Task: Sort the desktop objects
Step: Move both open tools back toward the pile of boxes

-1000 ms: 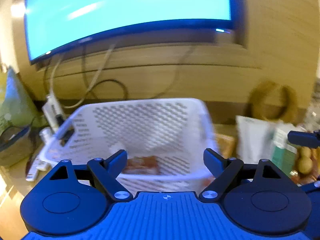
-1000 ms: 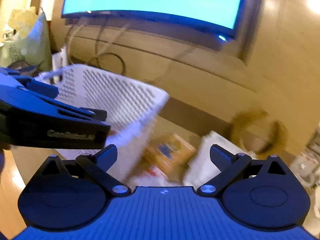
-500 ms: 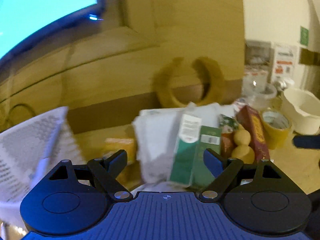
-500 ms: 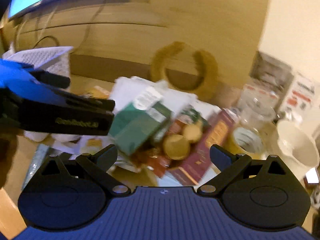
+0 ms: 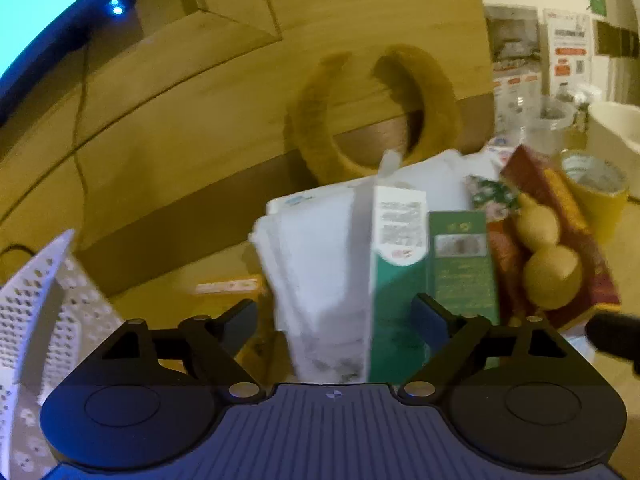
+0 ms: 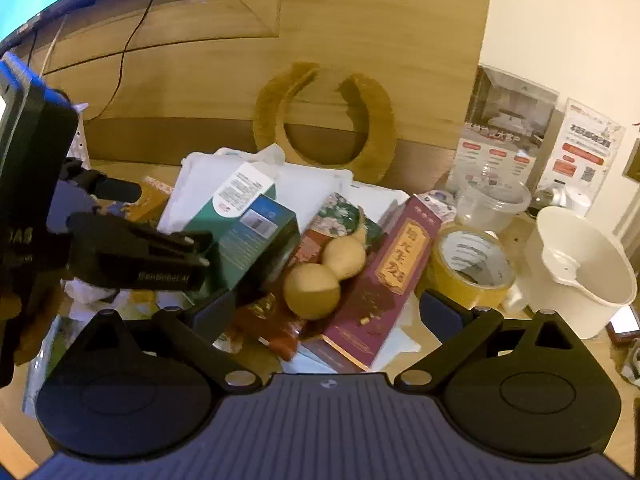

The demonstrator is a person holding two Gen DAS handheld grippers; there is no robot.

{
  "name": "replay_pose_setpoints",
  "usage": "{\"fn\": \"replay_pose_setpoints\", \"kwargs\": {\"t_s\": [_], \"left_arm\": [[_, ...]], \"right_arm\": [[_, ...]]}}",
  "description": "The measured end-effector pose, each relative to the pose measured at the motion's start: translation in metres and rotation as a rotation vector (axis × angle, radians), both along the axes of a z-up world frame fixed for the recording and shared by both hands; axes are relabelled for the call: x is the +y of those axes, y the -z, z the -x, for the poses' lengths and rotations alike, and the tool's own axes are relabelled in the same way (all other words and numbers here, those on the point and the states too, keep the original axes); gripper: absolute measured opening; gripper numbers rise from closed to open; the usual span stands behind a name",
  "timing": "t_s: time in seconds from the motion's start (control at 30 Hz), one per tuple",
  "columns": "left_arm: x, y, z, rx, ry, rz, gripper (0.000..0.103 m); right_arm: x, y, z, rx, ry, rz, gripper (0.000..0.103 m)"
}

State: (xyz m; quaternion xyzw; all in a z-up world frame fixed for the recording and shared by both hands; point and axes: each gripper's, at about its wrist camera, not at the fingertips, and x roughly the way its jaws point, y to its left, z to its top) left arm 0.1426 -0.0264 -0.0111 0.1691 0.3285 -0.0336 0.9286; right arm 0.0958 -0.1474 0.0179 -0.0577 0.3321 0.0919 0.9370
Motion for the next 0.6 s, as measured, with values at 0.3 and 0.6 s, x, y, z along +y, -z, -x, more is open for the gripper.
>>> {"fn": "replay_pose_setpoints", "kwargs": {"t_s": [0.3, 0.6], "left_arm": [[0.014, -0.011, -0.003, -0.039, -0.022, -0.045, 0.086], [0.049, -0.046, 0.008, -0.098, -0.122, 0.046, 0.086]], "right_arm": [[0.014, 0.001, -0.014, 0.01, -0.016, -0.106, 0.099], [0.033, 0.018, -0.04, 0.109, -0.012, -0.268, 0.068]]}}
